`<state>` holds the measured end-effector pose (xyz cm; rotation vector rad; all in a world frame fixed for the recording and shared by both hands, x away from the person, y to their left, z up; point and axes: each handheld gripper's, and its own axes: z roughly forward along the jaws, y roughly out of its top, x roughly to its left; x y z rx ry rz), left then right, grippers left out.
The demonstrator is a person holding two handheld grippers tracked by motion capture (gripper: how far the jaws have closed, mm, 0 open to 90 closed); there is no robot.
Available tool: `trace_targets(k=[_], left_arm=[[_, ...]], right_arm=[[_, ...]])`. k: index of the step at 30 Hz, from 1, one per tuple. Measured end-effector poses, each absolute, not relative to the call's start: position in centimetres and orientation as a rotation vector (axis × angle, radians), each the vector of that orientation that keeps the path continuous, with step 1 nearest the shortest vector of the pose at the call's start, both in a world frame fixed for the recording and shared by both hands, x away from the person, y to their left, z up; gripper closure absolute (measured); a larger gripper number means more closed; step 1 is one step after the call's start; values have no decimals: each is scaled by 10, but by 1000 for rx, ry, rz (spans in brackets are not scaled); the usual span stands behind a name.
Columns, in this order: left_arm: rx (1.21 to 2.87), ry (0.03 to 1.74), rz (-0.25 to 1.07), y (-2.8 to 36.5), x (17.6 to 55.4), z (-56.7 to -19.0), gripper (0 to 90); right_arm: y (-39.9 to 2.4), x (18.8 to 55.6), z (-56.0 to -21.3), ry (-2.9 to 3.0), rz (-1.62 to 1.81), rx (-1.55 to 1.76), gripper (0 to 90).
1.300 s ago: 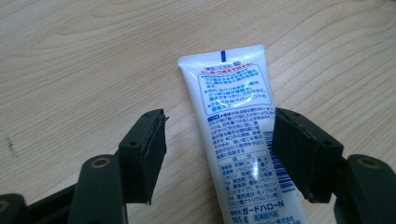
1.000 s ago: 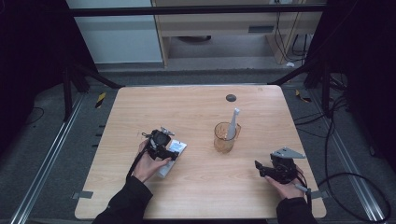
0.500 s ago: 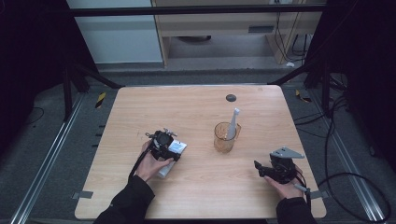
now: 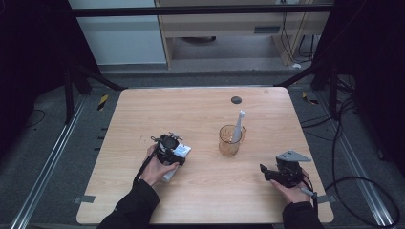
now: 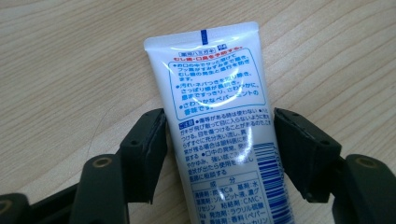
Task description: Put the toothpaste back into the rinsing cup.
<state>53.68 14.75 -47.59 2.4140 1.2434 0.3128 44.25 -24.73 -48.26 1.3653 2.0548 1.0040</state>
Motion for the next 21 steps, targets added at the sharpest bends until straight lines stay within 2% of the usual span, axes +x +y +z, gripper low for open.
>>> trace_targets(k=[6, 13, 21], left_arm=[[2402, 1273, 310, 146, 536, -474, 453], [2367, 1257, 265, 155, 535, -467, 636], [2344, 1247, 261, 165, 532, -461, 673]], right_arm=[[-248, 443, -483, 2050, 1006, 1370, 291], [-249, 442, -483, 2050, 1007, 1379, 291], [-251, 442, -482, 2038, 1011, 1372, 292]])
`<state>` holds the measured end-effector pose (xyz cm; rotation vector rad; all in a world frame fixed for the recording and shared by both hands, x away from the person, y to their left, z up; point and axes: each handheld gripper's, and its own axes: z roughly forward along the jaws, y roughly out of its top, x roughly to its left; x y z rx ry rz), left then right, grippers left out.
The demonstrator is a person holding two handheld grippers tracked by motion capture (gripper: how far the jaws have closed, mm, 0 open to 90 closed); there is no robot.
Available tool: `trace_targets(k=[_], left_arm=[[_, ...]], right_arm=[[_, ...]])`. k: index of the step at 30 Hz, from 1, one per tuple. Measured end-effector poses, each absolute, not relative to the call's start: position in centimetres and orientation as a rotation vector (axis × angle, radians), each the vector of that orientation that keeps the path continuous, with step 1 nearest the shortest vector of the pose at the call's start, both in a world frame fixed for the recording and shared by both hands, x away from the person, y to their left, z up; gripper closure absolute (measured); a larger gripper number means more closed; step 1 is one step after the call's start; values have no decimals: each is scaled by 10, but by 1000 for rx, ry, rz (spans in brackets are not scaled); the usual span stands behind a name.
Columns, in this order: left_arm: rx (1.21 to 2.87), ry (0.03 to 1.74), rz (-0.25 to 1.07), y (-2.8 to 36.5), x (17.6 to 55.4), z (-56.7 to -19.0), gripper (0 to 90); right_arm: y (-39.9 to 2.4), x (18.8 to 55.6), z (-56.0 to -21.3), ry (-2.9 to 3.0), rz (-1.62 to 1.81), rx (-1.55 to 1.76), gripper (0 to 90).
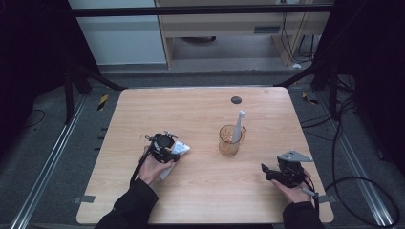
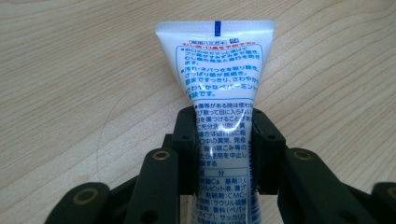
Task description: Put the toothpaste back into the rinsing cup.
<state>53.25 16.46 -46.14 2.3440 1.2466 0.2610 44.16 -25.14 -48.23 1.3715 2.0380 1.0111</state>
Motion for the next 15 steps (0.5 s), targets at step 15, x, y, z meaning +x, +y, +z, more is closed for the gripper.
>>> trace_targets(k=[15], left_arm=[[2093, 1095, 429, 177, 513, -407, 677]], right_arm=[[-254, 440, -483, 2019, 1005, 1382, 280]])
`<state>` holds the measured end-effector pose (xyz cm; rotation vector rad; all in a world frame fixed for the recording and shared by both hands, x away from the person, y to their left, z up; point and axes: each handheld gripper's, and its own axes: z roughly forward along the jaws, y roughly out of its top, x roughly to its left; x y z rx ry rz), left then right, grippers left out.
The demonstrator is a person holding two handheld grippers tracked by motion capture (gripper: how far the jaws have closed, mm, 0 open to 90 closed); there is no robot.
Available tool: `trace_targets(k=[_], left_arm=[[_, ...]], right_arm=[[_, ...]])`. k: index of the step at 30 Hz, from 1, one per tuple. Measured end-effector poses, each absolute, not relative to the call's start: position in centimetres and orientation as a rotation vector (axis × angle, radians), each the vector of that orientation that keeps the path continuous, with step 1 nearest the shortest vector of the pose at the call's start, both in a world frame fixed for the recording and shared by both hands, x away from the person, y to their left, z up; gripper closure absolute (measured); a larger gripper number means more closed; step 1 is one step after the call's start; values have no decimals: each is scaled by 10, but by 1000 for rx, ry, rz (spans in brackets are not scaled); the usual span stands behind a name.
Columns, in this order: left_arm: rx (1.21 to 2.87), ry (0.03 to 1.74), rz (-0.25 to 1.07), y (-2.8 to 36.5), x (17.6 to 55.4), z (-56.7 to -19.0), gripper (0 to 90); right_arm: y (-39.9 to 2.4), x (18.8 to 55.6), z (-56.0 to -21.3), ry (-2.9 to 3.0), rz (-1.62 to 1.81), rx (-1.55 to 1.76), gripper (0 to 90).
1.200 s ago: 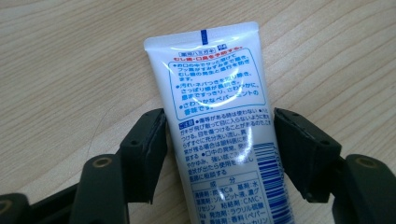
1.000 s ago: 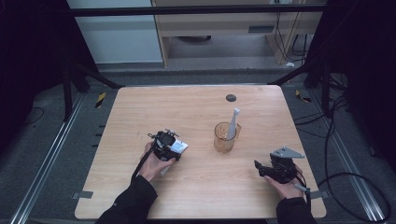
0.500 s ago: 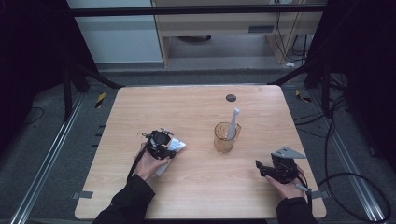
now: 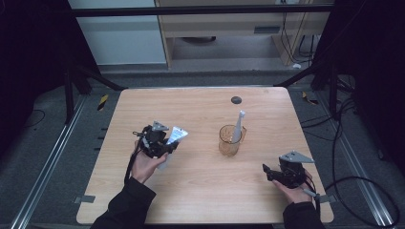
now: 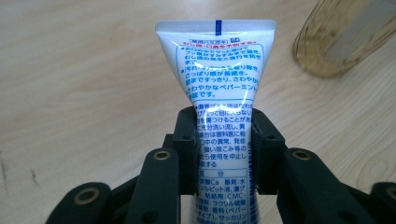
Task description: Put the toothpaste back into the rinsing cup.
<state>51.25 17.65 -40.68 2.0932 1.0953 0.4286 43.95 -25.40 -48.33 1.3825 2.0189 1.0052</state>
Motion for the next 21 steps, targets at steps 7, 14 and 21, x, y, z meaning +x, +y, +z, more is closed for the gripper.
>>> trace_targets(k=[7, 14, 21], left_arm=[[2016, 1080, 488, 179, 511, -392, 677], [1967, 1051, 498, 167, 515, -385, 677], [1926, 1019, 495, 147, 520, -379, 677]], right_arm=[[-253, 439, -484, 2011, 1004, 1385, 246], [-251, 439, -486, 2011, 1000, 1386, 221], [-252, 439, -487, 2007, 996, 1380, 212]])
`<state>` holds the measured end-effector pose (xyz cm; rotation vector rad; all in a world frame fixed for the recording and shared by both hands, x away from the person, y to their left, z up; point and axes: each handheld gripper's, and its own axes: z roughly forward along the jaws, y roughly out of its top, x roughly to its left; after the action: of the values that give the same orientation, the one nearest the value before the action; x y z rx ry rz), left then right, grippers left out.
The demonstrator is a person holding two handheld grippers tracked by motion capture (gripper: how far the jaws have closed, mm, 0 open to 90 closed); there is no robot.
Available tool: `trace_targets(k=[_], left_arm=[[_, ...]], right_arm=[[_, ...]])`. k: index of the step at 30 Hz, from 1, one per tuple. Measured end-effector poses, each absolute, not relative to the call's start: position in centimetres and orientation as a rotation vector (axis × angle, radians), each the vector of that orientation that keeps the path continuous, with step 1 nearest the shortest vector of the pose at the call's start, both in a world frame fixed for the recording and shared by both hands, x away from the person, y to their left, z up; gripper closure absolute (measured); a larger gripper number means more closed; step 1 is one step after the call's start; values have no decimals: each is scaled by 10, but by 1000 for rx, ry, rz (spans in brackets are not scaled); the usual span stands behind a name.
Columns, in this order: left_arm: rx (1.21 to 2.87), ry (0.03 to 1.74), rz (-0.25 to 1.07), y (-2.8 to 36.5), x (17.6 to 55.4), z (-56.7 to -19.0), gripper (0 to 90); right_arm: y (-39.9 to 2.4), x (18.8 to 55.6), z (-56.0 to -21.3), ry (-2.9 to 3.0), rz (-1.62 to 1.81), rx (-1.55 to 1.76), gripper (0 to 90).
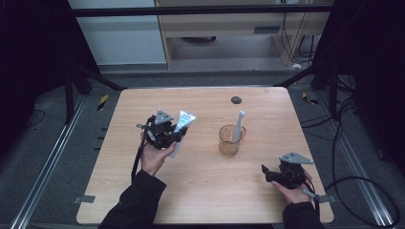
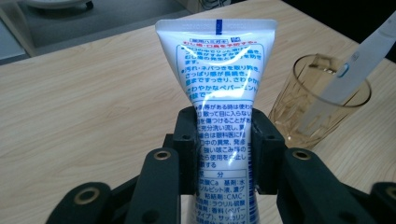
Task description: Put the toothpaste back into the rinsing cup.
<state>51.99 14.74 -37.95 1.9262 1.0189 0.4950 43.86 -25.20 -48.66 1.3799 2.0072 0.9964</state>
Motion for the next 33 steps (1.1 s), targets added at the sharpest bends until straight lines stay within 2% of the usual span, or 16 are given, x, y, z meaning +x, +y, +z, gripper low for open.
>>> trace_targets(k=[33], left_arm=[[1694, 904, 519, 78, 541, -370, 676]], right_arm=[[-253, 439, -491, 1998, 998, 1386, 189]])
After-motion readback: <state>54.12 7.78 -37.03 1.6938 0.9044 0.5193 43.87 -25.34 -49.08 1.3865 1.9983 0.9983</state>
